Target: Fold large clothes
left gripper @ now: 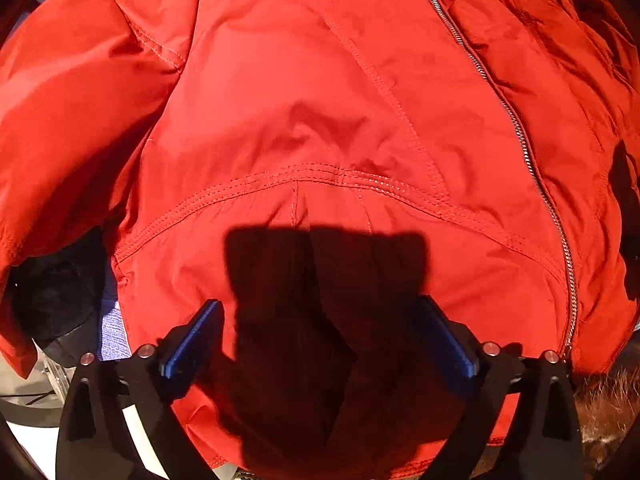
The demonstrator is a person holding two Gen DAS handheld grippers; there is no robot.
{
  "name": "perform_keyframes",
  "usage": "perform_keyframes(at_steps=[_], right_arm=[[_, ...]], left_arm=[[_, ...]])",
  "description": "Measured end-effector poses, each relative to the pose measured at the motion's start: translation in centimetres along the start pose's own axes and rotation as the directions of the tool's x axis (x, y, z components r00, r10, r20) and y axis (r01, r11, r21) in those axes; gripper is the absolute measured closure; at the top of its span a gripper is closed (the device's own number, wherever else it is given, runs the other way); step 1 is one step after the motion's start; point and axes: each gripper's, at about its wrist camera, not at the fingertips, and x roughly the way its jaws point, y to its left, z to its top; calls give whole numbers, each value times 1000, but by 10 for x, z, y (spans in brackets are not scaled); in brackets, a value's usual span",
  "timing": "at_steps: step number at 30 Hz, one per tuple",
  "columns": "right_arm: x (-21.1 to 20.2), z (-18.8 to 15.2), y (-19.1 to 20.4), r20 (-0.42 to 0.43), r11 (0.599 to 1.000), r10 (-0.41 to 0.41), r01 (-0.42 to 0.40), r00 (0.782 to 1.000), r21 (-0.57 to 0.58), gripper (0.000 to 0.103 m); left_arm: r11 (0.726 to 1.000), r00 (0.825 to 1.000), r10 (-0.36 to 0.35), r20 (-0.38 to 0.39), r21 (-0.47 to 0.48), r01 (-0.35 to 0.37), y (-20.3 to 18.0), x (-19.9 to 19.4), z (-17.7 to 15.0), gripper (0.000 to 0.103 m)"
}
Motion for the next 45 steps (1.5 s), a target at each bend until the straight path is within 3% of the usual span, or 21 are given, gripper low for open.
perform_keyframes(at_steps=[5,12,17,20,23,26,30,33,35,37,41,45], right_arm=[[17,15,4,-15,1000,16,-16,1000,8,4],[16,9,11,94,1000,-1,-1,996,18,4],[20,3,-2,53,1000,3,-4,999,15,4],[12,8,-5,17,999,-1,0,1000,36,5],[-17,12,-12,82,995,34,-42,996,89,5],[-61,14,-28,213,988,55,-84,976,130,5],[-126,25,-65,383,964,91,-179,919,199,5],[-150,52,-106,438,957,34,-156,898,245,5],[-152,63,-112,448,952,-9,-129,894,276,5],[-153,73,-141,444,937,-42,-119,895,328,5],[-137,123,-191,371,899,-66,-106,926,424,5],[-112,161,-227,248,879,-106,-26,963,477,8]], left_arm=[[999,1000,-21,-11,-33,21,4,18,5,5],[1000,1000,24,-21,-2,-24,-5,25,10,5],[1000,999,21,-46,-8,-22,-8,27,15,5],[1000,998,24,-58,-13,-25,-11,24,14,5],[999,999,27,-31,-32,-28,-10,12,19,6],[998,999,18,38,-62,-15,-4,-6,21,6],[993,996,-8,91,-118,18,6,-28,34,6],[988,994,-17,104,-149,33,11,-39,47,6],[987,993,-18,116,-159,36,13,-45,54,6],[986,993,-14,119,-166,34,12,-51,61,6],[981,994,-5,106,-191,25,29,-58,56,6],[972,998,0,64,-234,15,45,-49,39,6]])
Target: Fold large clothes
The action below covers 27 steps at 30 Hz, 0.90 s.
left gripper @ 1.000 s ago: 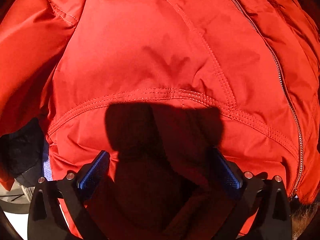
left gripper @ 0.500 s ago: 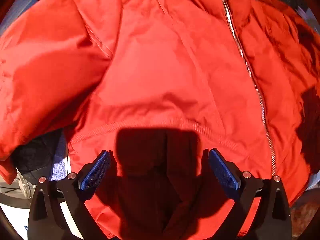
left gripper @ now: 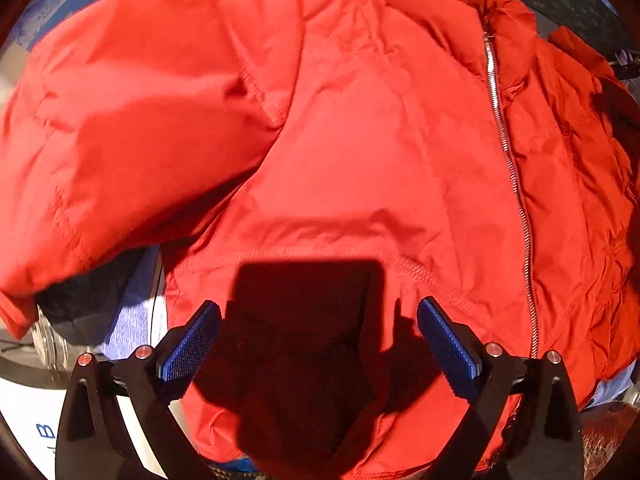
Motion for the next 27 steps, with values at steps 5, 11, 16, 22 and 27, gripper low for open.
perform_keyframes(at_steps=[5,11,16,22,27], right_arm=[[47,22,-7,-69,990,-142,141,987,-30,9],[66,5,-23,-102,990,-143,141,984,-25,49],[30,-18,-59,3,994,-52,51,999,97,87],[-32,-62,-135,165,892,243,-287,956,348,90],[-75,-104,-159,291,786,418,-503,861,359,90]], left_arm=[[998,999,25,-25,-59,-26,12,3,-7,6],[998,999,22,-40,-64,-24,12,1,-18,6],[1000,1000,26,0,3,-26,-8,-10,-11,6],[995,998,21,59,91,-26,-42,-22,-4,6],[988,997,5,77,153,-17,-62,-28,2,6]])
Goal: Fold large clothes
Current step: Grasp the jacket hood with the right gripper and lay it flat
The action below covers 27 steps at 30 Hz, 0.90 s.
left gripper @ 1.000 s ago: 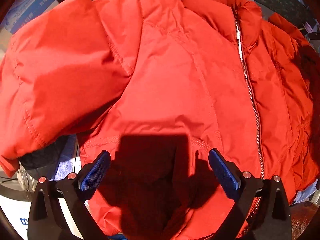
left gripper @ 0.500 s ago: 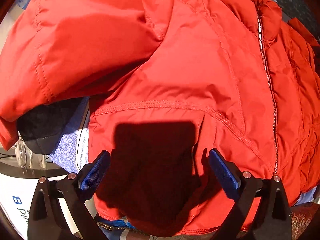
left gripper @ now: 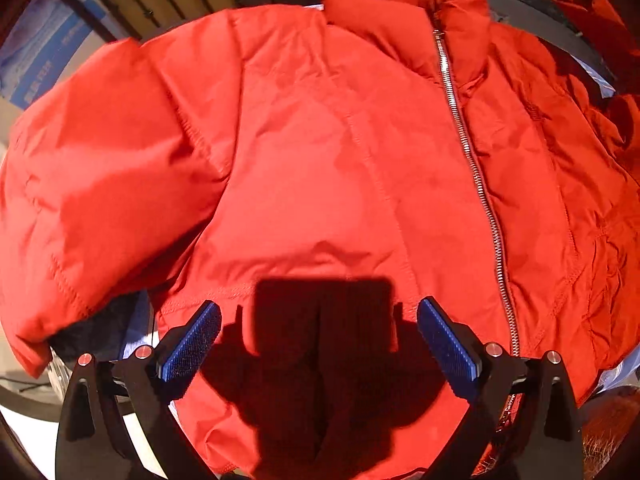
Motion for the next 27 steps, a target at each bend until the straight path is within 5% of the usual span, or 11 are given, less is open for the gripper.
perform_keyframes(at_steps=[7,11,13,15,17,19,22,23,25,27], right_arm=[[-8,-40,67,-39,943,193,-197,980,-268,90],[18,-56,113,-127,878,353,-375,927,-298,91],[33,-68,138,-207,822,440,-484,874,-300,91],[48,-82,155,-269,790,458,-526,847,-313,91],[71,-96,163,-279,827,334,-422,900,-371,89],[104,-115,165,-278,859,109,-231,954,-457,78],[135,-144,167,-268,793,-151,-45,951,-608,63],[136,-153,167,-243,762,-194,-10,951,-647,40],[130,-169,169,-222,726,-200,-8,954,-687,13],[120,-183,168,-155,669,-233,43,960,-742,13]], left_arm=[[999,998,-4,60,41,2,-15,-2,12,6],[1000,995,13,101,16,-14,-5,-10,11,6],[999,993,30,117,-12,-29,5,-12,7,6],[998,993,38,115,-59,-32,18,-11,1,6],[993,995,41,93,-115,-30,31,-6,-4,6],[988,997,40,69,-151,-29,40,0,-9,6],[984,998,34,56,-179,-23,48,3,-12,6],[983,998,27,54,-181,-17,48,4,-12,6],[984,999,5,53,-179,5,46,4,-9,6],[985,998,-27,52,-168,35,41,6,-3,6]])
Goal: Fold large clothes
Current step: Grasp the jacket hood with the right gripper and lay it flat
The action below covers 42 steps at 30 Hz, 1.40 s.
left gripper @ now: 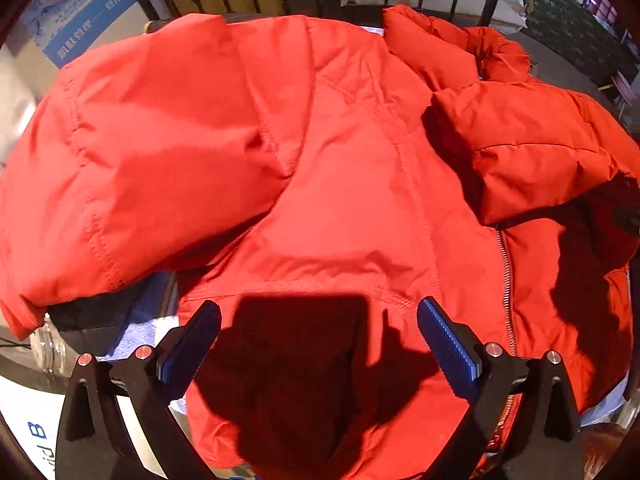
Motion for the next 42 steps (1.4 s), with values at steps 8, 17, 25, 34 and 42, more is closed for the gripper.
perform_keyframes(at_steps=[8,17,25,34,42], right_arm=[[-38,-20,-26,75,991,-52,42,996,128,13],[-46,-65,-93,19,919,-74,61,997,389,13],[-45,-95,-126,-17,839,-44,47,999,541,13],[-50,-75,-127,40,841,-19,-5,999,541,13],[-21,-35,-84,12,916,-5,-1,1000,401,13]], left_arm=[[975,981,-193,-8,111,192,-48,22,50,6],[919,970,-238,-43,314,239,-140,58,82,15],[915,978,-207,2,354,193,-144,46,112,80],[911,973,-87,215,413,-10,-91,-23,104,83],[932,1000,6,-3,363,-5,-87,51,57,33]])
